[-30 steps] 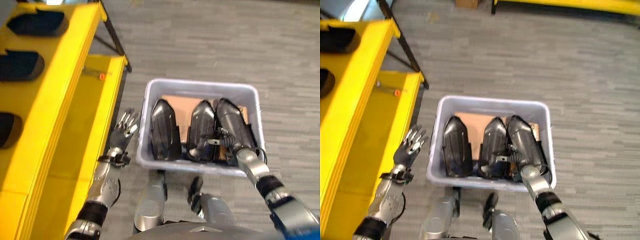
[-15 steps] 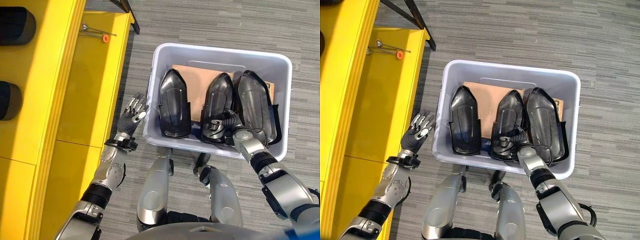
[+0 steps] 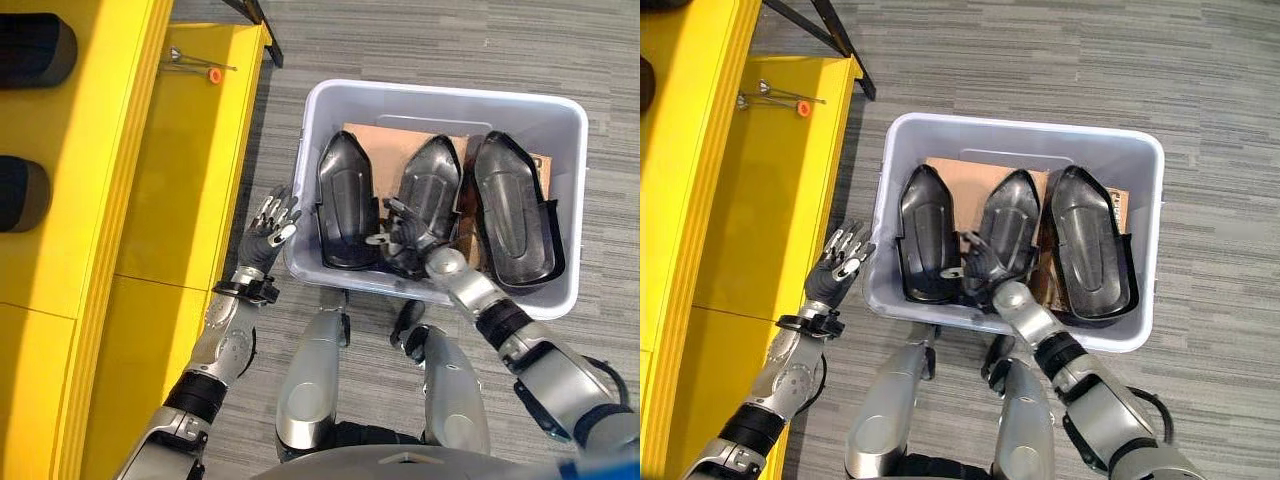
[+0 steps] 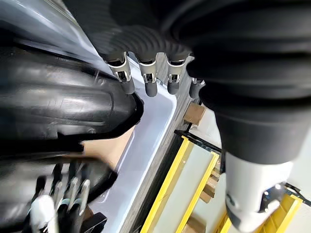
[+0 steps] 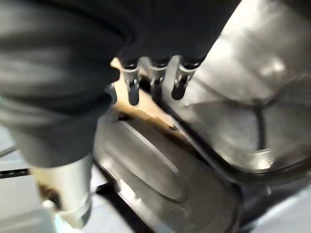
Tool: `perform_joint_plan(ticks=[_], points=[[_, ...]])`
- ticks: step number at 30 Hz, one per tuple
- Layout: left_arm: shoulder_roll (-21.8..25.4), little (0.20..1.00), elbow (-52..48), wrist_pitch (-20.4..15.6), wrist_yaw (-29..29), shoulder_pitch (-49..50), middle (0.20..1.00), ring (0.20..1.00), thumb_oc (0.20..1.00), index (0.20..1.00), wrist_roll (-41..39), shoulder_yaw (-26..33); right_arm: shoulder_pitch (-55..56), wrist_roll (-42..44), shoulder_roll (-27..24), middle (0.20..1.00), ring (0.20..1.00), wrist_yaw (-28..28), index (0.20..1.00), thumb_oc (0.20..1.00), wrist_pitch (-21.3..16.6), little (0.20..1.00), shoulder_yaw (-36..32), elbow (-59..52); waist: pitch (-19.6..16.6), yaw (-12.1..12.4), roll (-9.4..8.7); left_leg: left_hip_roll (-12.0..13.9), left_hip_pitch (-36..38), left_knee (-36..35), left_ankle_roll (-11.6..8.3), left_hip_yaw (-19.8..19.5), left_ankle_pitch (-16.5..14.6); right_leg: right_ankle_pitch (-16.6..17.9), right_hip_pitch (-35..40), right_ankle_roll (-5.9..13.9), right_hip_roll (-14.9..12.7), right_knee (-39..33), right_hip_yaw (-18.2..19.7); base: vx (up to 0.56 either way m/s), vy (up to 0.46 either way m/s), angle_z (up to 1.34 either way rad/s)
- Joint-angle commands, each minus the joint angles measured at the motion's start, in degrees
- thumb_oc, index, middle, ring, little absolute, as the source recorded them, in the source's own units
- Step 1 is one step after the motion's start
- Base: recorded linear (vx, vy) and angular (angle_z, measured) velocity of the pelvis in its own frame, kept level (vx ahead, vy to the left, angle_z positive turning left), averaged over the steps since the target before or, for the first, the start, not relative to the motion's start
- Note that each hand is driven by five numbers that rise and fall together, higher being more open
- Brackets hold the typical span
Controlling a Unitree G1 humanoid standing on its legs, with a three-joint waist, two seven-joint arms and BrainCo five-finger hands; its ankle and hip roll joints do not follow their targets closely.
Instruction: Move parts from the plastic box to the shelf.
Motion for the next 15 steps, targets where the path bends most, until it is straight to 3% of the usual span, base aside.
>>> perform_joint_plan(ticks=[1,3,6,8,15], points=[[-0.3,1.000,-5.0,-1.9,0.2,0.8,1.000,1.000,1.000,1.000,1.6,-2.4,-2.8,1.1,1.0,1.000,1.000,-3.9,1.000,1.000,-4.3,1.000,-1.6,-1.2,-1.4,0.6,0.91,1.7,1.2,3.4,-1.65,1.8,-2.4,7.1,0.1,3.56,-3.0,-1.5,-2.4,0.03,0.005,0.03],[-0.2,1.000,-5.4,-1.5,0.4,0.9,1.000,1.000,1.000,1.000,1.6,-2.6,-3.5,-0.7,1.4,1.000,1.000,-6.6,1.000,1.000,-4.8,1.000,-1.9,-2.6,-1.4,0.7,1.02,1.6,1.7,3.5,-1.61,1.8,-2.5,7.2,0.4,3.64,-3.1,-1.5,-2.4,0.04,0.009,0.05],[-0.5,1.000,-6.1,-1.3,1.1,1.2,1.000,1.000,1.000,1.000,1.8,-3.4,-4.5,-7.4,0.9,1.000,1.000,-17.9,1.000,1.000,-3.9,1.000,-3.3,-5.3,-1.4,0.3,1.21,1.4,2.6,3.3,-1.51,1.8,-2.7,7.4,1.0,3.67,-2.9,-1.8,-1.9,0.03,0.028,0.03],[-0.6,1.000,-6.2,-1.6,1.0,1.3,1.000,1.000,1.000,1.000,1.7,-3.7,-4.9,-11.8,0.0,1.000,1.000,-22.1,1.000,1.000,-4.5,1.000,-4.7,-5.5,-1.4,-0.1,1.35,1.4,3.0,3.2,-1.50,2.0,-2.8,7.5,1.3,3.71,-2.8,-2.1,-1.6,0.02,0.042,0.01],[-1.6,1.000,-5.9,-3.5,2.6,2.0,1.000,1.000,1.000,1.000,0.9,-5.0,-3.0,-22.2,-4.1,1.000,1.000,-32.5,1.000,1.000,-3.5,1.000,-9.7,-9.2,-1.4,-2.4,1.65,1.5,4.3,2.3,-1.38,3.0,-3.3,7.7,1.6,3.88,-2.1,-3.5,0.2,0.01,0.056,-0.05]])
